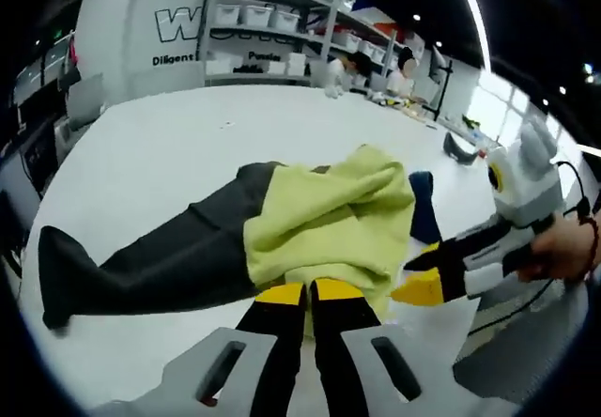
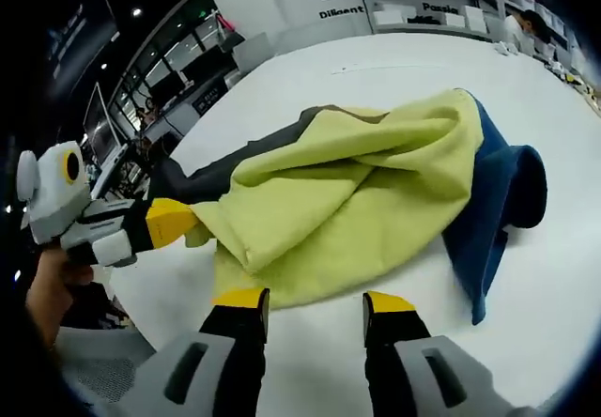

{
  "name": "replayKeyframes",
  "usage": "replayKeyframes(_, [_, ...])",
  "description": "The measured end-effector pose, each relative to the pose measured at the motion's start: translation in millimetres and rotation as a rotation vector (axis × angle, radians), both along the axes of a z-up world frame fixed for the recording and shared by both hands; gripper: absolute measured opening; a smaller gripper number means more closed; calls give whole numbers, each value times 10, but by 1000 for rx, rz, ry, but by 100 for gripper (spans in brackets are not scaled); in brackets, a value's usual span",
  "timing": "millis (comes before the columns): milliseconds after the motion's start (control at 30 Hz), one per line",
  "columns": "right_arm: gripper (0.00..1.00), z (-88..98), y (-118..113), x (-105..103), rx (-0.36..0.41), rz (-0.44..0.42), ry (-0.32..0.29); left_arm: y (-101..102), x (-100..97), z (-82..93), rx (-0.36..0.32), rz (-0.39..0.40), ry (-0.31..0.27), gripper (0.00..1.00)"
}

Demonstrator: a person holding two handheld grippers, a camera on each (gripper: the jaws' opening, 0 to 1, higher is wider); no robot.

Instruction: Fold the garment on the visible template until the final outline fits inside the template.

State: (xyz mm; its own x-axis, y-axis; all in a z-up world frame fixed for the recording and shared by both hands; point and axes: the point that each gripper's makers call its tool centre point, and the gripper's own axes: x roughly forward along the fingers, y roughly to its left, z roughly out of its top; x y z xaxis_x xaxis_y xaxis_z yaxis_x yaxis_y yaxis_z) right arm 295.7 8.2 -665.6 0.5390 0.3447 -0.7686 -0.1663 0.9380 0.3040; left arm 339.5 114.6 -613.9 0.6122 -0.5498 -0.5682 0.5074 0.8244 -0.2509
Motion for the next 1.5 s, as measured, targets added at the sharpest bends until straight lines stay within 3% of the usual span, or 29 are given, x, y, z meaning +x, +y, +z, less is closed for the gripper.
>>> replayKeyframes(167, [29, -23, -58, 52, -45, -35, -10, 146, 80, 1, -28, 88, 37, 4])
replayKeyframes(367, [6, -93, -193, 142, -155, -35, -24, 200, 124, 85, -42, 106, 19, 4])
replayKeyframes(433, [3, -91, -202, 169, -180, -11, -43, 201, 129, 101, -49, 106, 25, 4])
replayKeyframes(633, [4, -93, -172, 173, -185, -19, -46, 224, 132, 133, -76, 127, 54, 4])
replayKeyframes(733, [0, -108, -200, 200, -227, -5, -67, 227, 130, 163, -77, 127, 52, 4])
replayKeyframes(933, [0, -101, -223, 233, -199, -9, -58, 381, 214, 196, -42, 143, 27, 4])
replayKeyframes(1067, [0, -6, -317, 234, -211, 8, -72, 545, 255, 195, 10, 162, 27, 4])
replayKeyframes(1200, [0, 161, -528, 240, -240, 17, -106, 664, 261, 244, 7, 180, 38, 4])
replayKeyframes(1300, [0, 239, -698, 206, -282, 41, -95, 667, 212, 263, 15, 145, 45, 4])
replayKeyframes(1367, [0, 317, -776, 198, -265, 38, -93, 631, 119, 259, 48, 78, 47, 4])
replayKeyframes(1500, [0, 353, -839, 137, -264, 65, -62, 583, -33, 226, 65, 44, 65, 4])
